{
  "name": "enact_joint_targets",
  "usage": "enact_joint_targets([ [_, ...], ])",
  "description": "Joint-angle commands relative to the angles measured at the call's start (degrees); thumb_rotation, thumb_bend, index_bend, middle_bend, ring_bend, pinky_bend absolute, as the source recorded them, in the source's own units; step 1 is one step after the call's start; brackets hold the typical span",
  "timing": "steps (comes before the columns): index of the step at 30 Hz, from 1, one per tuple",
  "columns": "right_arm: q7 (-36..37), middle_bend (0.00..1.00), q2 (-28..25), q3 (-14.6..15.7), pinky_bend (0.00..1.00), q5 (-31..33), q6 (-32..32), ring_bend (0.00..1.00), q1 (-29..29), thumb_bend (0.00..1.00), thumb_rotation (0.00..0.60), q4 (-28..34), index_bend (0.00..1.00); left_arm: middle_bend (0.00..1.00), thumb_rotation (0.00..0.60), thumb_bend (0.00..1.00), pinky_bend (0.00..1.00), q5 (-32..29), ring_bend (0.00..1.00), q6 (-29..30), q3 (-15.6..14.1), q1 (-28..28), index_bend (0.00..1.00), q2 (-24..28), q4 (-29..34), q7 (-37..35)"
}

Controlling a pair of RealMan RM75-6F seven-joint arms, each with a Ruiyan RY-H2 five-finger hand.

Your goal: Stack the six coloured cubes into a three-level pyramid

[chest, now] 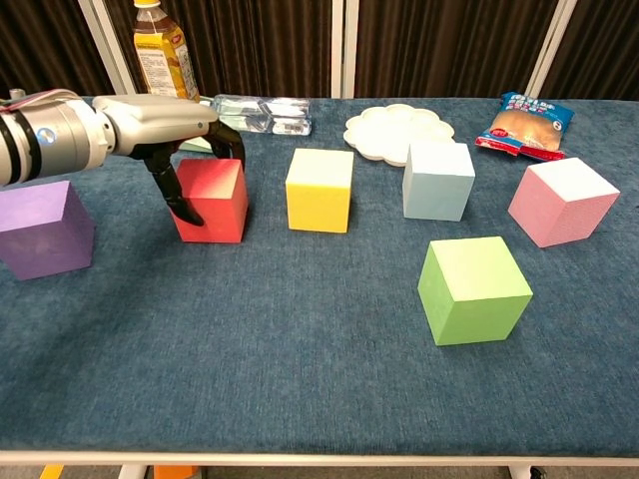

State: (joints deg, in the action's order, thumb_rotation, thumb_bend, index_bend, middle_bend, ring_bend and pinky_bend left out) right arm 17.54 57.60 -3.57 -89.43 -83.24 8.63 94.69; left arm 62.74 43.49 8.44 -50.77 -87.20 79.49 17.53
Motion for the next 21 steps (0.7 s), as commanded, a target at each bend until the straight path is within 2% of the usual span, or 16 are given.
enact_joint_targets([
  [1, 0.0, 0.08, 0.0, 0.0, 0.0, 0.0, 0.0, 0.0, 0.0, 0.12, 0.6, 0.0, 0.0, 0.41, 0.6, 0.0, 0.05, -2.7, 0.24, -0.2, 0.3, -0.7, 0.37, -0.2, 0.8, 1.9],
  [9, 0.1, 0.08, -0.1, 0.2, 0.0, -0.1, 0.1, 0.0, -0.2, 0.12, 0.6, -0.1, 0.0, 0.37, 0.6, 0.0, 0.05, -5.5, 0.24, 0.2, -0.1, -1.4, 0.32, -0.6, 0.9, 4.0],
  [15, -0.1, 0.08, -0.2, 0.1, 0.0, -0.3, 0.2, 0.0, 0.0, 0.12, 0.6, 0.1, 0.0, 0.26, 0.6, 0.0, 0.05, -4.3, 0.21, 0.6, -0.5, -1.6, 0.26, -0.4, 0.7, 3.7],
  [21, -0.2, 0.08, -0.3, 0.1, 0.0, -0.3, 0.0, 0.0, -0.2, 0.12, 0.6, 0.3, 0.0, 0.24, 0.6, 0.0, 0.05, -3.4, 0.2, 1.5, -1.1, -1.9, 0.25, -0.4, -0.1, 4.9],
])
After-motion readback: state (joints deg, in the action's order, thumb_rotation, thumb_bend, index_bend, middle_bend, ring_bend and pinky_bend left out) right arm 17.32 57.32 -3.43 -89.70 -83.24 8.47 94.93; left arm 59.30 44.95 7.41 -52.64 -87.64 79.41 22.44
